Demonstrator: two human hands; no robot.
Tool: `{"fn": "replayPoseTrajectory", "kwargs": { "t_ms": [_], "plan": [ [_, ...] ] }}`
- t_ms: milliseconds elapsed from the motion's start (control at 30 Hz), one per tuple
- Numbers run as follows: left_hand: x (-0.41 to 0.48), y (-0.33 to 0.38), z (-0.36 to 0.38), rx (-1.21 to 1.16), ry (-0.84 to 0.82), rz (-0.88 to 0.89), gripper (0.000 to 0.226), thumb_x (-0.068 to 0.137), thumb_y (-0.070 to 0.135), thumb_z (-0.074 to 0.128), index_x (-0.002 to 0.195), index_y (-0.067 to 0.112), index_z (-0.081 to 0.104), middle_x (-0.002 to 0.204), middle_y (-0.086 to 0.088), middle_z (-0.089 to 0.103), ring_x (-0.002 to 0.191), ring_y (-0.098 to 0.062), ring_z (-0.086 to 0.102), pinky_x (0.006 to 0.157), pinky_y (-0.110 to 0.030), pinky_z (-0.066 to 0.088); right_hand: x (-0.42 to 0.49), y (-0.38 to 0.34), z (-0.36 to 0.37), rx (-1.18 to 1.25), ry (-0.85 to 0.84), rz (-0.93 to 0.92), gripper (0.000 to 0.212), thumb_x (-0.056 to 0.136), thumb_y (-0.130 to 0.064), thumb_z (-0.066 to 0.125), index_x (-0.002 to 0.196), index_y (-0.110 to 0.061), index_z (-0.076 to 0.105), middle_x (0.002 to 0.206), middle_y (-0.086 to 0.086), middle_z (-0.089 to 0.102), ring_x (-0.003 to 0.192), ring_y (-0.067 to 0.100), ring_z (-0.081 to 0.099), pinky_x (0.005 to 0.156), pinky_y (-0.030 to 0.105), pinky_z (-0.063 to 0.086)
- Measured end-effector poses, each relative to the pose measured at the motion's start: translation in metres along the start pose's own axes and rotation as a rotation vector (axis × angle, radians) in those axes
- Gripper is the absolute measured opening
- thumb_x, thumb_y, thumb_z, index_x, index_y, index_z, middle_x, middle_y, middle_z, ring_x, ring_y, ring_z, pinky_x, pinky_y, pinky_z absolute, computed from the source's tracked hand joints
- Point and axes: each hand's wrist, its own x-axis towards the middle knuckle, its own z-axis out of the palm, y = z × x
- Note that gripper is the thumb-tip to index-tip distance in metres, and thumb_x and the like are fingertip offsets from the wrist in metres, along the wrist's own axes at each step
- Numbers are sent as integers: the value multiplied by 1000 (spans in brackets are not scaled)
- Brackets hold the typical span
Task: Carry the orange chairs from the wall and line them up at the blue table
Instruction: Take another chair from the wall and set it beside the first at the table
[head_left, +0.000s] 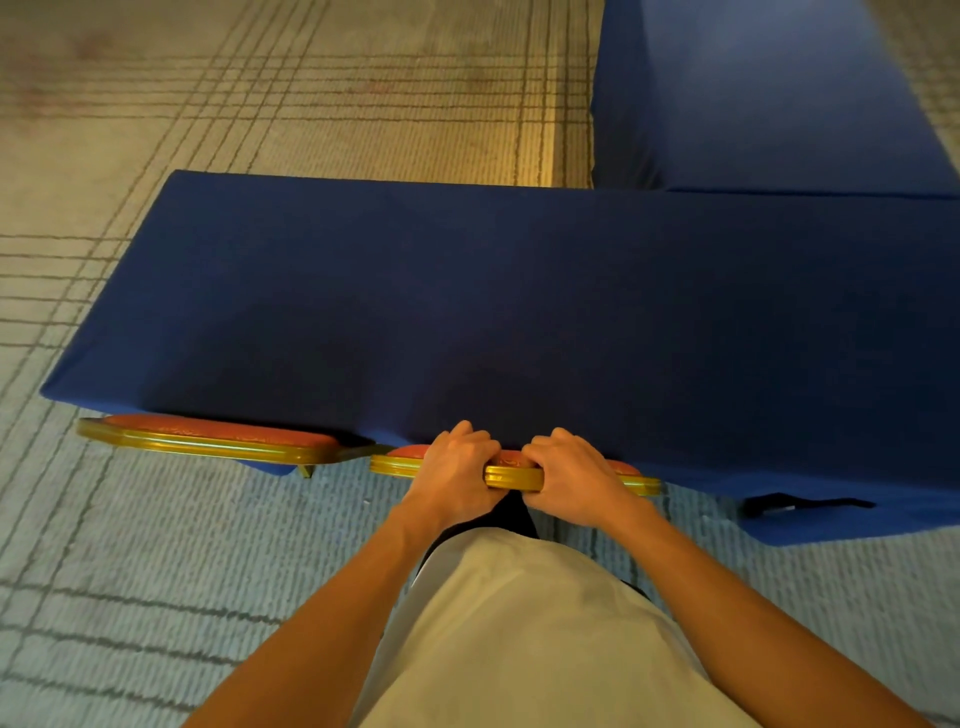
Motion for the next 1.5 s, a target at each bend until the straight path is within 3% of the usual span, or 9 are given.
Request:
{"fn": "replayPoseTrajectory", "kwargs": {
  "t_ms": [133,233,500,733,900,1067,1233,1400,1500],
  "plan": [
    [-4,-3,12,10,-80,-44,21,87,45,68,82,27,59,83,15,49,84,-12,41,73,-31,36,-3,4,14,104,-52,48,21,78,-34,71,79,-34,51,84,-12,51,85,14,45,70,30,39],
    [-3,-3,12,-2,-71,-48,22,87,43,69,79,27,56,81,14,49,84,-15,43,72,-32,35,-1,8,14,102,-39,41,15,79,-33,71,83,-30,57,85,-11,54,85,15,46,73,32,41],
    [4,-2,3,-41,-59,-66,26,88,43,72,79,28,53,81,13,50,85,-13,41,73,-30,34,1,7,6,8,27,8,16,82,-33,68,78,-31,53,80,-11,54,84,15,45,62,25,27],
    [-5,-11,8,-9,-47,-64,31,86,54,71,82,31,50,83,15,47,84,-11,41,74,-29,29,2,5,12,66,-21,29,16,81,-41,72,89,-34,59,87,-12,56,86,12,47,69,26,38],
    [-10,-16,5,-55,-75,-79,36,80,57,75,88,33,51,89,16,49,88,-10,39,78,-30,34,6,5,5,27,-78,-18,25,79,-51,70,89,-35,52,87,-13,52,86,11,46,67,26,35],
    [-20,-23,-2,-183,-68,-75,40,76,51,82,102,26,67,99,12,53,93,-12,47,82,-31,44,6,-3,-6,115,-131,0,32,81,-61,64,101,-37,62,92,-16,55,89,6,50,73,31,49],
    [-27,-22,-19,-465,-13,-185,29,85,38,80,106,26,65,110,13,53,95,-5,59,83,-24,50,5,-14,-15,218,-57,14,18,94,-44,56,106,-35,65,97,-18,57,97,5,56,78,30,50],
    [-51,-30,-36,-480,50,-206,21,92,36,67,112,27,63,113,14,54,102,-5,57,90,-32,51,18,-41,-23,278,-24,-9,15,95,-40,55,103,-37,66,102,-19,61,95,2,58,81,34,54],
    [-72,-43,-48,-497,123,-230,24,93,35,63,116,27,63,114,16,54,107,-5,56,90,-29,50,26,-68,-20,299,-8,-47,15,95,-38,55,104,-36,66,103,-18,61,95,3,57,82,35,54]
  ]
}}
